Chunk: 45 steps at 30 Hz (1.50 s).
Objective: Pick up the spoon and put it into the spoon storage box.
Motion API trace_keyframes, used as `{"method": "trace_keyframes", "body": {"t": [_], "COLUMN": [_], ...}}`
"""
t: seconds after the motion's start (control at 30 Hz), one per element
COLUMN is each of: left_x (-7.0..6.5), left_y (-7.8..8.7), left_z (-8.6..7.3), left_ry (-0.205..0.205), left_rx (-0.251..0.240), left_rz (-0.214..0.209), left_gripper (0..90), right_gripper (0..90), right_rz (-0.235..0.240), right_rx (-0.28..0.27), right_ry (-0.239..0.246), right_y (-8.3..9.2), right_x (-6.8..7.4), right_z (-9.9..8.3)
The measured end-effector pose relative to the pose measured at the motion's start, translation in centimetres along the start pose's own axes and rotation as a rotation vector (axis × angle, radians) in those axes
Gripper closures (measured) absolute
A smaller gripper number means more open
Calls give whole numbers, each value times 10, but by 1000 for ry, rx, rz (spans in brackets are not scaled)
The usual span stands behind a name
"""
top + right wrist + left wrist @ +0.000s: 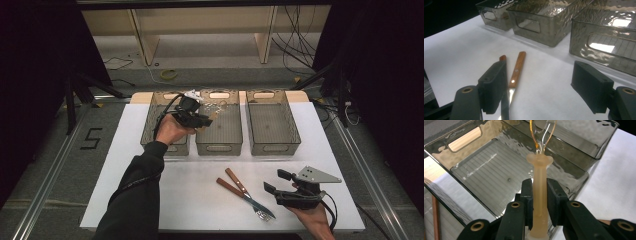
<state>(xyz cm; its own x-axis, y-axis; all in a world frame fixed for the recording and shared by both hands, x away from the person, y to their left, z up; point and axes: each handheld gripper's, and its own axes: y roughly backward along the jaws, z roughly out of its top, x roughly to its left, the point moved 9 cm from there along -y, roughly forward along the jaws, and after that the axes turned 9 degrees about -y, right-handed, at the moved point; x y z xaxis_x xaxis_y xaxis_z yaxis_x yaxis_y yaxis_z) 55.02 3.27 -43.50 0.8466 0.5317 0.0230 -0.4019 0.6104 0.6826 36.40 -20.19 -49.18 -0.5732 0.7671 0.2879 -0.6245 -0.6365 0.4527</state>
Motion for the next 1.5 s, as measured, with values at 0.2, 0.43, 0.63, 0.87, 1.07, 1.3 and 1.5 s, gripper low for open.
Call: {"method": "trace_keyframes", "body": {"t": [0.2, 0.43, 0.63, 0.87, 1.07, 1.3, 1.5], "left_x": [4, 1, 3, 3, 4, 4, 6], "left_y": [-10, -17, -27, -37, -41, -46, -46], "left_z": [-3, 0, -3, -7, -10, -15, -15], "left_ry": [30, 38, 55, 75, 89, 103, 149], "left_rx": [5, 9, 31, 50, 63, 81, 72], "left_rz": [3, 2, 8, 6, 0, -6, -10], "left_gripper": [760, 760, 759, 758, 757, 754, 658], "right_gripper": [292, 292, 292, 292, 292, 292, 292], "right_rz": [1, 2, 3, 3, 3, 3, 3], "right_rx": [-2, -1, -1, -2, -3, -3, -4], "right_ry": [-1, -1, 1, 0, 0, 0, -1], "right_y": [0, 0, 0, 0, 0, 1, 1], "right_x": [0, 0, 0, 0, 0, 0, 0], "right_z": [0, 0, 0, 0, 0, 0, 0]}}
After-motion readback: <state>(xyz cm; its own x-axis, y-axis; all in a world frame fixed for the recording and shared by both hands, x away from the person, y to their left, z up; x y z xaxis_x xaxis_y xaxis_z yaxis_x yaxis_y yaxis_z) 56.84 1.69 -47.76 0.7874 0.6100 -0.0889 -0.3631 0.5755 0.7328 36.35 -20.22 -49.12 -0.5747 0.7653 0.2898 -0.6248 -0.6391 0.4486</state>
